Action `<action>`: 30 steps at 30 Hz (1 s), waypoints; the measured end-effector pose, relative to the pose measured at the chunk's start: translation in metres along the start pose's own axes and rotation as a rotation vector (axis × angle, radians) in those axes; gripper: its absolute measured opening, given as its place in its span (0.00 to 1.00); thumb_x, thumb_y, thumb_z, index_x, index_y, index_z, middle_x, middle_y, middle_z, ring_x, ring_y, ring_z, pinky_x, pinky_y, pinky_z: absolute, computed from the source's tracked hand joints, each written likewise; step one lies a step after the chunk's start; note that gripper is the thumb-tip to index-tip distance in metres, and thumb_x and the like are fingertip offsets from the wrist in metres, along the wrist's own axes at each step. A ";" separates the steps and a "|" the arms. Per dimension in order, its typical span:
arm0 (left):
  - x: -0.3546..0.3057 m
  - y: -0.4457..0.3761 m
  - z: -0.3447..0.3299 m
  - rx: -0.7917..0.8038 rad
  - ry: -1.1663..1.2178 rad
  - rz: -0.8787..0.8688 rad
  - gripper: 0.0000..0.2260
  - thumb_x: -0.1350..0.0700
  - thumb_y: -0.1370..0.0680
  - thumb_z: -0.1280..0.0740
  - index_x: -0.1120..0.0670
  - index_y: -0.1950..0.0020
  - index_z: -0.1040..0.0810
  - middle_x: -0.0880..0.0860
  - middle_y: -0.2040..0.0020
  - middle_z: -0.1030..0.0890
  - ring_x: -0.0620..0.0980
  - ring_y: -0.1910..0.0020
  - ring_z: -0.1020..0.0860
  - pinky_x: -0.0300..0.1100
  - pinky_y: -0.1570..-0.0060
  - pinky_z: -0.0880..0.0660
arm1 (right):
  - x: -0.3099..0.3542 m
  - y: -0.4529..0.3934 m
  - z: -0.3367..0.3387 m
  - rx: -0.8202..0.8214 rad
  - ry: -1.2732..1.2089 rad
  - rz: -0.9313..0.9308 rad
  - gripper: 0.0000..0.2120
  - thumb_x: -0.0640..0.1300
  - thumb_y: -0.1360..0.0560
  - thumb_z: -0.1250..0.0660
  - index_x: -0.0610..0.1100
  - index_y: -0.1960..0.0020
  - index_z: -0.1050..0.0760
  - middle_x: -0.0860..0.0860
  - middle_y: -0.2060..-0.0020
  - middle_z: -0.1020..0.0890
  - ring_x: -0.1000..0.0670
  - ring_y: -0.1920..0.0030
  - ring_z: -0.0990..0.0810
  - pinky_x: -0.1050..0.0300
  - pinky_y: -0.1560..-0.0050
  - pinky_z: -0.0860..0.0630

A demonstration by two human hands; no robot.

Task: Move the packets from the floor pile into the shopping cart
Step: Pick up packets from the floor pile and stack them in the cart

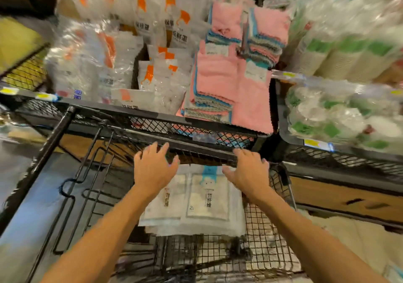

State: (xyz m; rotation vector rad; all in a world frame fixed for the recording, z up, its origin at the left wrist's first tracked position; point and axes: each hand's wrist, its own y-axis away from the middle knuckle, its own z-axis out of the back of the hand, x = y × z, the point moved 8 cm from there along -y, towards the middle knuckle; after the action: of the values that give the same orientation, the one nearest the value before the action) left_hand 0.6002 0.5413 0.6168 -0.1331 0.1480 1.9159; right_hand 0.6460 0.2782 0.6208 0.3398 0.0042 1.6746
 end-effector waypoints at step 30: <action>-0.322 0.240 0.260 0.053 0.224 -1.064 0.25 0.36 0.18 0.43 0.46 0.26 0.28 0.48 0.28 0.25 0.51 0.32 0.26 0.48 0.34 0.28 | -0.149 0.418 0.289 -0.613 -0.086 -0.731 0.34 0.72 0.22 0.41 0.53 0.25 0.30 0.52 0.34 0.19 0.47 0.37 0.20 0.49 0.41 0.21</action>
State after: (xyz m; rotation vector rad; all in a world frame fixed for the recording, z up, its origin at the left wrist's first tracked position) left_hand 0.4795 0.2056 0.9351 -0.3166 0.2211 0.8332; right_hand 0.3188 0.0199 0.9478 -0.0632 -0.3965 0.8713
